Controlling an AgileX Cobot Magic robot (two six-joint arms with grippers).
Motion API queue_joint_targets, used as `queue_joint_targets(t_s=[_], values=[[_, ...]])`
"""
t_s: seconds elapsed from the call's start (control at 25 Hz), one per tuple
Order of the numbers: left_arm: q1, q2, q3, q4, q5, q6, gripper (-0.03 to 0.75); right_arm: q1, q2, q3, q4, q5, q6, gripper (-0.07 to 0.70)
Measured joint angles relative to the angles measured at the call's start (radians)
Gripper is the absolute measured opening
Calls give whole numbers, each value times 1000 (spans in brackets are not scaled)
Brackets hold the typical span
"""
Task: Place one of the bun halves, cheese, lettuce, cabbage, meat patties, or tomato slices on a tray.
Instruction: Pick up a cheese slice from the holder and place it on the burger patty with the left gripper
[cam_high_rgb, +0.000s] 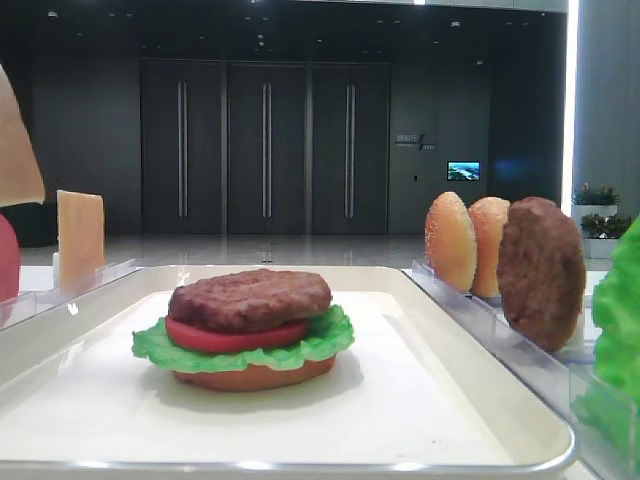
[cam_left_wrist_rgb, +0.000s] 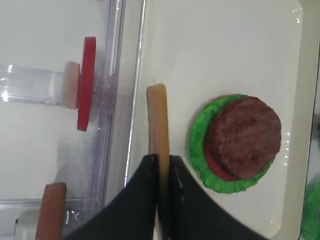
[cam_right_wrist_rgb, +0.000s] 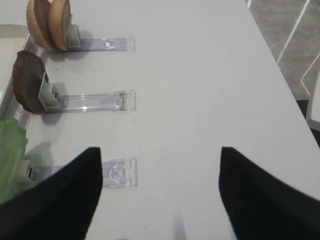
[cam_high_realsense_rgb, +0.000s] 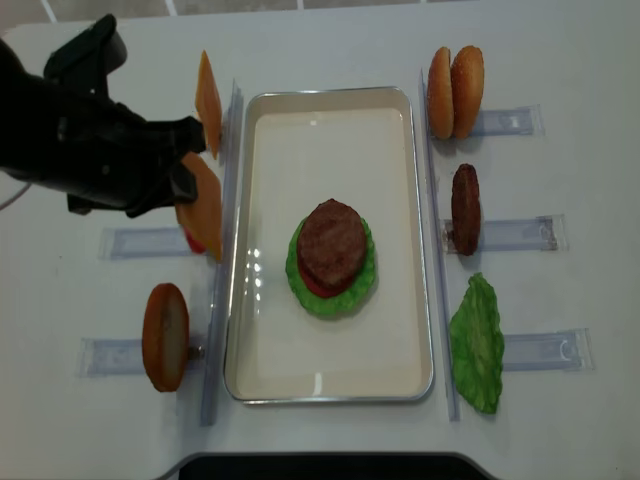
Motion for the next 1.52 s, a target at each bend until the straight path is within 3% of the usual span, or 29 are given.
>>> queue_joint_targets(t_s=[0.12,0.24,0.36,0.48,0.64,0.92,1.52], values=[[0,-1,7,-30,-16,9,25,0,0,0,0,0,0,472],[1,3,8,-135,-69,106,25,0,0,0,0,0,0,472],[1,46,8,-378,-106,328,25,0,0,0,0,0,0,472],[-3,127,8,-716,-114,621,24,0,0,0,0,0,0,472],[-53,202,8,-998,-150,863,24,0,0,0,0,0,0,472],[-111,300,8,-1046,-165,934,24,0,0,0,0,0,0,472],[-115,324,70,-1040,-190,998,24,0,0,0,0,0,0,472]])
